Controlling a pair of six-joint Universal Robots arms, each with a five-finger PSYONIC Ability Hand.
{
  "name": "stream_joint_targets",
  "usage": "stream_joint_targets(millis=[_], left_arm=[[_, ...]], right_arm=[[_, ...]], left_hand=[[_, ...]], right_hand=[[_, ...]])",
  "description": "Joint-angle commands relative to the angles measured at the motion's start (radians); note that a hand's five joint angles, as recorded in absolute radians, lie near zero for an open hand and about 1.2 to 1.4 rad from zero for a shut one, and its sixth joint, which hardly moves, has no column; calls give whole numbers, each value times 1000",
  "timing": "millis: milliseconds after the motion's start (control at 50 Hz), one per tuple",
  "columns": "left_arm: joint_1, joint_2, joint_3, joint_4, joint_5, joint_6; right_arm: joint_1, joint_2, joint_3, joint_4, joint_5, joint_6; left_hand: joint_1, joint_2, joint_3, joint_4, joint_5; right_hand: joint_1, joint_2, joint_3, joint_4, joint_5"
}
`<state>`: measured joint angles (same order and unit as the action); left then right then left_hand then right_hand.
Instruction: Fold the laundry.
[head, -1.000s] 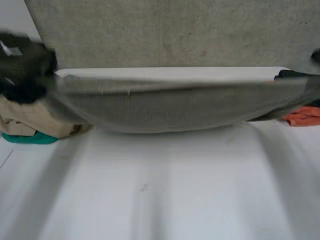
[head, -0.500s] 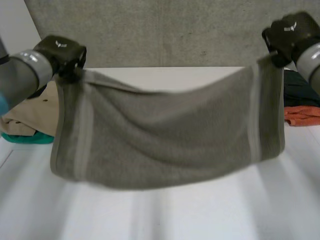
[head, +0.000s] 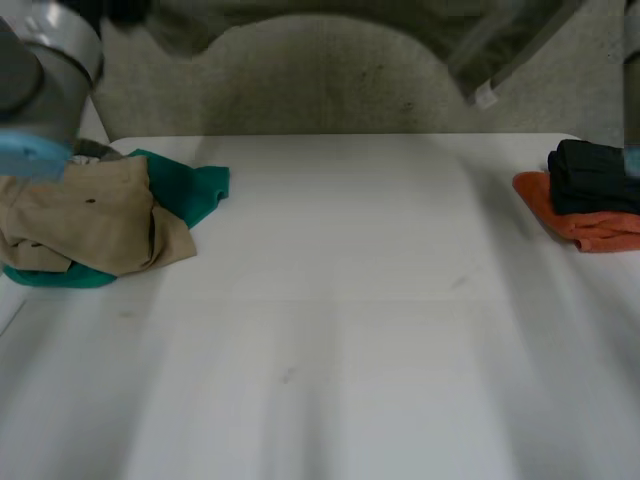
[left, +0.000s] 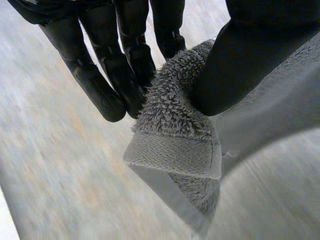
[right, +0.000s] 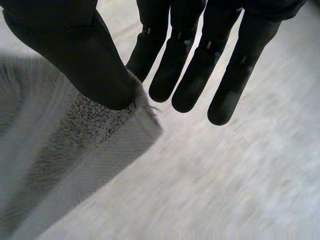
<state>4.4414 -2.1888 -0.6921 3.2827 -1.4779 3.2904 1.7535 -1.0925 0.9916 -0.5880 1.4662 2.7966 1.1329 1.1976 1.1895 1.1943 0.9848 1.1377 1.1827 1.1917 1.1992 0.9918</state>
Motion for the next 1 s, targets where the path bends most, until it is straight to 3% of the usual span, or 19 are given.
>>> stream_joint_targets(millis=[20,220,360,440,540,640,780,880,1000], left_arm=[[-1,-77,-210,6,10,63],[12,-57,-509,-100,50,231],[27,144,-788,-325,77,369],[50,282,-938,-499,79,466],[93,359,-1038,-627,91,563],[110,366,-985,-640,139,632],[59,264,-749,-597,148,493],[19,108,-523,-592,79,348],[-2,-48,-314,-595,-16,299]], right_arm=[[-29,52,225,134,-67,-8],[-100,86,456,350,-102,-224],[-193,-101,616,643,-165,-520],[-290,-252,720,869,-171,-797],[-356,-342,766,985,-199,-976],[-310,-294,739,924,-228,-889],[-167,-152,582,702,-219,-623],[-88,-5,446,496,-169,-435],[-40,129,308,389,-58,-391]], left_hand=[[263,199,207,202,237],[263,199,207,202,237],[263,199,207,202,237],[263,199,207,202,237],[263,199,207,202,237],[263,199,207,202,237],[263,199,207,202,237],[263,199,207,202,237],[263,199,207,202,237]], right_hand=[[259,214,205,197,230],[259,214,205,197,230],[259,214,205,197,230],[259,214,205,197,230],[259,214,205,197,230],[259,214,205,197,230],[259,214,205,197,230],[259,214,205,197,230],[259,214,205,197,230]])
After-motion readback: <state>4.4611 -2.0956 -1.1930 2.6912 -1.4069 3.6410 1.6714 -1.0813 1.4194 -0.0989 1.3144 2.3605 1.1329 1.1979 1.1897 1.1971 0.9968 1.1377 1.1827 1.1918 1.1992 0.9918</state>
